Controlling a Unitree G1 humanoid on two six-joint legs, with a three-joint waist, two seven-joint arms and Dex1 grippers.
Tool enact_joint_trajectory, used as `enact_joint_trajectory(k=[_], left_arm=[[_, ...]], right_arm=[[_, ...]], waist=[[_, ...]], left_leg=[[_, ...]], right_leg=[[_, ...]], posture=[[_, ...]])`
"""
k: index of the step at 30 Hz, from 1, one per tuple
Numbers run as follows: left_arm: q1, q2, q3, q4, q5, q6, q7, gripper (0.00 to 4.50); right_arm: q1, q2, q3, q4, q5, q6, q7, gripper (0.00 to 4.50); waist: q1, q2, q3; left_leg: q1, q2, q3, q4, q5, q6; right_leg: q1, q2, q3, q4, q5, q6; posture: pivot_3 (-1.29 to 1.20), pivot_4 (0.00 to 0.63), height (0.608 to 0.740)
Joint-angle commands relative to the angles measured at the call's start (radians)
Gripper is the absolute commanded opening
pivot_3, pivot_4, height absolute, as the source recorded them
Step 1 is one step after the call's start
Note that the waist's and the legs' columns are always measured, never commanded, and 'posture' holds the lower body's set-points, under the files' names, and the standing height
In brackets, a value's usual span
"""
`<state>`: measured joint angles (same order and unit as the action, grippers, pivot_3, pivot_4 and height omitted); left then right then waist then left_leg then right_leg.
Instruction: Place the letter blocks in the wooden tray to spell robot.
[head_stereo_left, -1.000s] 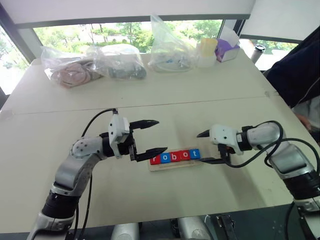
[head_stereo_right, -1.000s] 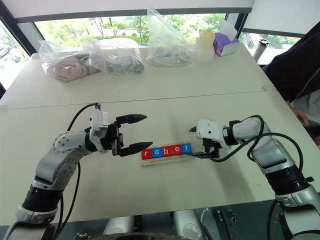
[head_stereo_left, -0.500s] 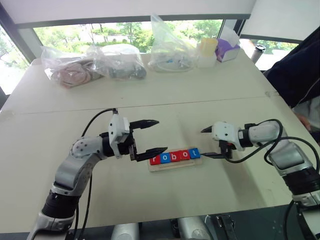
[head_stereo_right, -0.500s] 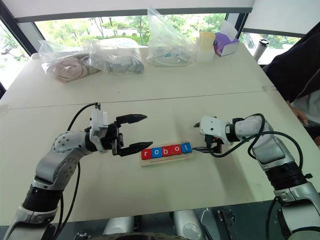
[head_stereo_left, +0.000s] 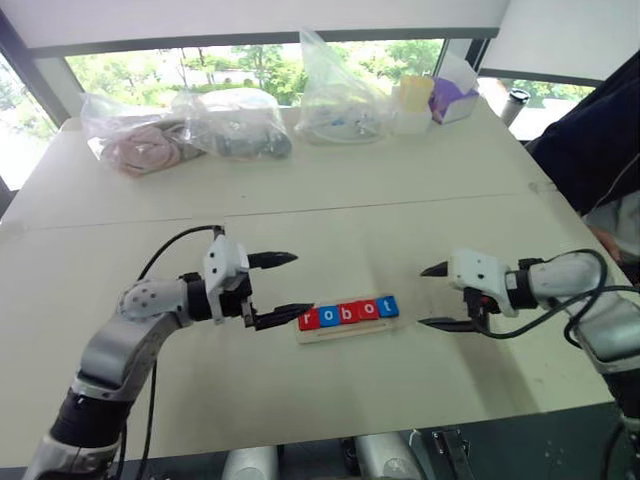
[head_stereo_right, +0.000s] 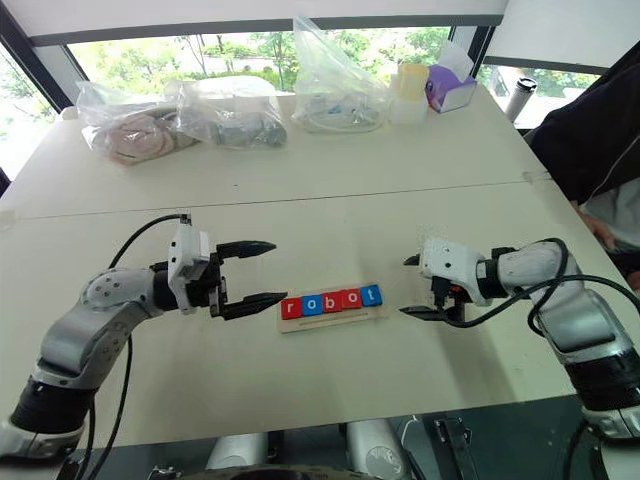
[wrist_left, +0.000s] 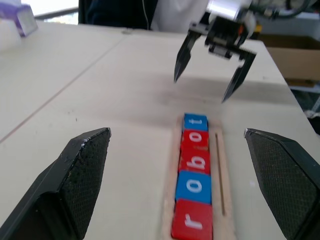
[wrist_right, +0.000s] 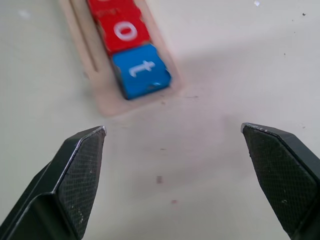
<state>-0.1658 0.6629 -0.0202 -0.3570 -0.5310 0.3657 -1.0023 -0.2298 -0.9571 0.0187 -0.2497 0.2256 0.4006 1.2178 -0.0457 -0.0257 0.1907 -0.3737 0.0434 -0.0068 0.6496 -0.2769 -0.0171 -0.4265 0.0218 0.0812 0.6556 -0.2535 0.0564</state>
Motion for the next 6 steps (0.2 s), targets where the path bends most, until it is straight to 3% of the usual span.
enact_joint_trajectory(k=[1, 6], left_arm=[[0.011, 0.028, 0.044, -0.040, -0.019, 0.003, -0.008, 4.50], [0.041, 0.060, 0.065, -0.069, -0.048, 0.033, -0.016, 4.50]], right_arm=[[0.016, -0.017, -0.078, -0.118, 0.084, 0.087, -0.023, 4.48], [0.029, -0.014, -0.114, -0.201, 0.140, 0.165, -0.069, 4.48]], waist=[[0.002, 0.000, 0.000], [0.002, 0.000, 0.000]], left_leg=[[0.000, 0.000, 0.000, 0.000, 0.000, 0.000], [-0.001, 0.000, 0.000, 0.001, 0.000, 0.000]], right_leg=[[0.000, 0.000, 0.000, 0.000, -0.001, 0.001], [0.000, 0.000, 0.000, 0.000, -0.002, -0.001]], posture=[[0.00, 0.150, 0.740], [0.00, 0.150, 0.740]])
